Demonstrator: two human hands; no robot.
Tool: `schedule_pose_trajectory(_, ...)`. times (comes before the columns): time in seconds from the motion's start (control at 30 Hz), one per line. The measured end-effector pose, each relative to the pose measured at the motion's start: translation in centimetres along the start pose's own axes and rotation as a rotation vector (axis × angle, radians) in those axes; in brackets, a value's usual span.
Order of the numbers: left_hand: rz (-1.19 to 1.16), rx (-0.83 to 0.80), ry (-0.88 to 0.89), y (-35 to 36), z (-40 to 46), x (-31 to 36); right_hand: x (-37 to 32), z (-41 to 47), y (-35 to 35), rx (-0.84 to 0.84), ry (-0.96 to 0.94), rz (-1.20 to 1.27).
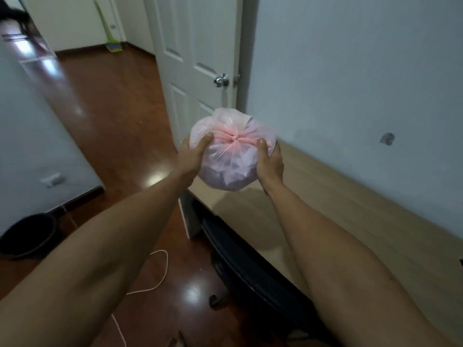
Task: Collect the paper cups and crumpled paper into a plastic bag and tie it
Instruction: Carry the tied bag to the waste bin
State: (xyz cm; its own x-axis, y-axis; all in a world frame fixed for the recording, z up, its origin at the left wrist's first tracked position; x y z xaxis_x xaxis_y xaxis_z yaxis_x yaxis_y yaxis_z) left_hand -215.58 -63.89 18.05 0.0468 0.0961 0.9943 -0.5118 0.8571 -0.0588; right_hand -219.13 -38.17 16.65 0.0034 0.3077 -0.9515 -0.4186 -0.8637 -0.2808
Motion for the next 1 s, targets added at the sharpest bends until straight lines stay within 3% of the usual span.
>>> schedule_pose_trajectory(0.23,0.072,0.122,-0.003,-19.6,10.1,-2.3,-7.2,-6.7,21.7,-0.182,-0.053,0.042)
schedule_pose_trajectory(0.47,0.166,0.466,-0.025,-40.3,14.2,-5.2,-13.2,-16.5,40.5,-0.439,-0.120,0.057)
schedule_pose_trajectory(0.77,0.206,0.832,-0.144,-62.9,11.4,-9.1,-18.4,-32.3,59.0,-0.789,-0.193,0.119)
schedule_pose_trajectory(1.0,0.216,0.991,-0.208,-75.4,12.4,-11.7,-20.8,-41.5,71.4,-0.975,-0.209,0.067)
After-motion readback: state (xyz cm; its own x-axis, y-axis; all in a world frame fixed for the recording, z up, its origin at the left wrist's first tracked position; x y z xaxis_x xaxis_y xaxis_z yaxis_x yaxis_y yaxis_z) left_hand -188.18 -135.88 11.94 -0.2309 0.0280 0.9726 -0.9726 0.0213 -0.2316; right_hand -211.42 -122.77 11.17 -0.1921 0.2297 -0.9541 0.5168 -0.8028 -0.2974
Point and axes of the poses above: each hand's wrist, its own z-axis towards the middle knuckle, its own y-axis out of the palm, x = y × z, the point moved 9 cm from there along z, towards the middle knuckle, and after that the axes turned 10 degrees about x, right-handed, at the moved point
